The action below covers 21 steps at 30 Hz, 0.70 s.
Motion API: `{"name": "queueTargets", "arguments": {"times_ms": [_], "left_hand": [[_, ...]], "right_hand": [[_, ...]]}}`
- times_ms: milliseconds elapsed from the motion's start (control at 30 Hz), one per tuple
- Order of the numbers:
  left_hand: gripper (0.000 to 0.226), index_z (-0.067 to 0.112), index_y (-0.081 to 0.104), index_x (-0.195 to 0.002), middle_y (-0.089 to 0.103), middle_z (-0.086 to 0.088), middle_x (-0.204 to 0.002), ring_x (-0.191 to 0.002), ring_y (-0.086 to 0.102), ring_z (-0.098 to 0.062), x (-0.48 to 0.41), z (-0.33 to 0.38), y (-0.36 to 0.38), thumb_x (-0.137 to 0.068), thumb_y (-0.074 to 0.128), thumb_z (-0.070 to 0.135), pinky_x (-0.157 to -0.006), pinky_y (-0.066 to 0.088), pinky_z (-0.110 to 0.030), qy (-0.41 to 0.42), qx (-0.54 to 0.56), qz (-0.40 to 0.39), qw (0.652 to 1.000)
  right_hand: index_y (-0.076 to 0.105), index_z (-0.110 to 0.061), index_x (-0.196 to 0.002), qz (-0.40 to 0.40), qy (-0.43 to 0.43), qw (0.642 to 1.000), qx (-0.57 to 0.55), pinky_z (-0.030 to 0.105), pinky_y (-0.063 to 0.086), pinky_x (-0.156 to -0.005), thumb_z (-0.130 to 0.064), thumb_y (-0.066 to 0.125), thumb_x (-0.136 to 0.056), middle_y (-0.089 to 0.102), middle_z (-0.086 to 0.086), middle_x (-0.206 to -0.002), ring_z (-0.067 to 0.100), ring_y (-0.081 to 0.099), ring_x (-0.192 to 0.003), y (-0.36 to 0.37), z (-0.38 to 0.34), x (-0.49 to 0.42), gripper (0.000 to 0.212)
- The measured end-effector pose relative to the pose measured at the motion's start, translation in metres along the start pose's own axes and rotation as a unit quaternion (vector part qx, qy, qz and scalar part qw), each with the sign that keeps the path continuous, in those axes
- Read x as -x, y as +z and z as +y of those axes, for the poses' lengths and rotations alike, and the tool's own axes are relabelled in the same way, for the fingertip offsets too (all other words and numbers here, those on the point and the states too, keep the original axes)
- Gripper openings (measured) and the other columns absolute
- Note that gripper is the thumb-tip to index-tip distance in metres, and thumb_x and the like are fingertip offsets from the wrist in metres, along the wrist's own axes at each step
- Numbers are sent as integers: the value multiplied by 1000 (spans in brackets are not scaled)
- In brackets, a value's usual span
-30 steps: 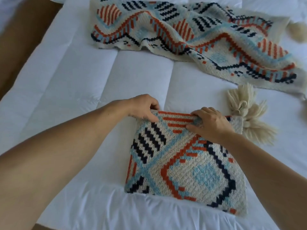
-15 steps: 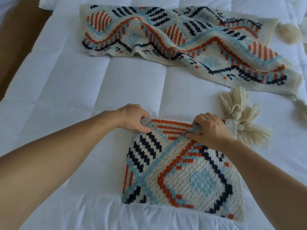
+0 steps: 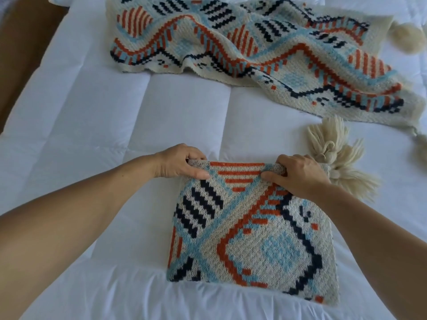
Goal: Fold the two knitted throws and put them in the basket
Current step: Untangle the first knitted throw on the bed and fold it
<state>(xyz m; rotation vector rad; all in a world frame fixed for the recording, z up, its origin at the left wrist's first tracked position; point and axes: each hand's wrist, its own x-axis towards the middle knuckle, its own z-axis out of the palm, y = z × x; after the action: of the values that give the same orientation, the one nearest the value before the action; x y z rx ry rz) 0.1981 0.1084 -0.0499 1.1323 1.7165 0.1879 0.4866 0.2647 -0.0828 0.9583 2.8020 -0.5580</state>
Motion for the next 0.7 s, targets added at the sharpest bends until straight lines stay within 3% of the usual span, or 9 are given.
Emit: {"name": "queueTargets", "arguments": {"times_ms": [67,133,233,300,367,433,500,600,700], "left_hand": [[81,19,68,-106,57,0,-122,-111,55,-17,-2,-8,1,-50,75,77,-98,46,-32,-20,-28,-13,999],[106,10,67,-103,54,-2,-116,-108,51,-18,-5,-16,-2,-42,57,95,-97,44,-37,-42,-81,-2,996],[94,9,47,-58,48,-8,-81,-82,51,-24,-10,-28,-6,-47,38,102,-73,36,-32,-99,-92,68,989],[82,16,43,-55,48,-6,-75,-91,48,-27,-10,-33,-1,-59,23,96,-77,36,-35,-115,-164,70,977],[88,15,64,-75,52,-3,-84,-99,41,-23,-10,-38,6,-68,16,89,-85,35,-39,-121,-264,84,953],[88,11,66,-97,49,-3,-93,-101,39,-22,-13,-37,13,-79,19,83,-88,32,-40,-127,-339,107,926],[86,10,64,-107,50,-6,-101,-105,41,-25,-16,-37,18,-83,21,81,-90,34,-41,-132,-372,137,908],[86,12,50,-123,47,-12,-125,-120,40,-30,-10,-36,32,-81,23,81,-97,39,-46,-157,-266,191,932],[98,11,34,-143,37,-14,-145,-133,36,-31,19,-31,65,-80,17,85,-107,36,-49,-73,-142,261,952]], "right_hand": [[55,-17,-85,-5,-7,1000,-5,31,39,-73,-86,22,-72,57,-2,-71,19,57,-70,1,1,-1,78],[55,-18,-84,-2,-11,1000,3,31,40,-72,-91,17,-72,57,-2,-70,18,57,-69,3,2,-3,84],[55,-20,-79,-12,33,999,31,29,46,-66,-96,16,-65,58,-2,-67,18,59,-67,5,9,-6,87],[53,-23,-76,-45,95,994,34,34,54,-69,-97,21,-56,60,-2,-67,19,60,-67,3,13,-7,84],[52,-24,-74,-79,136,987,36,35,55,-71,-97,25,-52,61,-2,-69,20,61,-68,1,14,-7,81],[53,-23,-75,-89,155,982,56,34,53,-69,-96,27,-54,60,-1,-69,20,59,-67,2,14,-9,81],[56,-22,-79,-67,156,983,77,35,49,-75,-95,26,-59,60,-2,-70,20,59,-70,7,13,-10,82],[65,-22,-101,51,104,986,118,47,35,-104,-89,29,-77,65,1,-97,25,57,-102,19,10,-3,80],[54,-22,-132,133,80,985,74,54,13,-117,-73,38,-88,51,4,-135,28,37,-133,29,-8,18,69]]}}
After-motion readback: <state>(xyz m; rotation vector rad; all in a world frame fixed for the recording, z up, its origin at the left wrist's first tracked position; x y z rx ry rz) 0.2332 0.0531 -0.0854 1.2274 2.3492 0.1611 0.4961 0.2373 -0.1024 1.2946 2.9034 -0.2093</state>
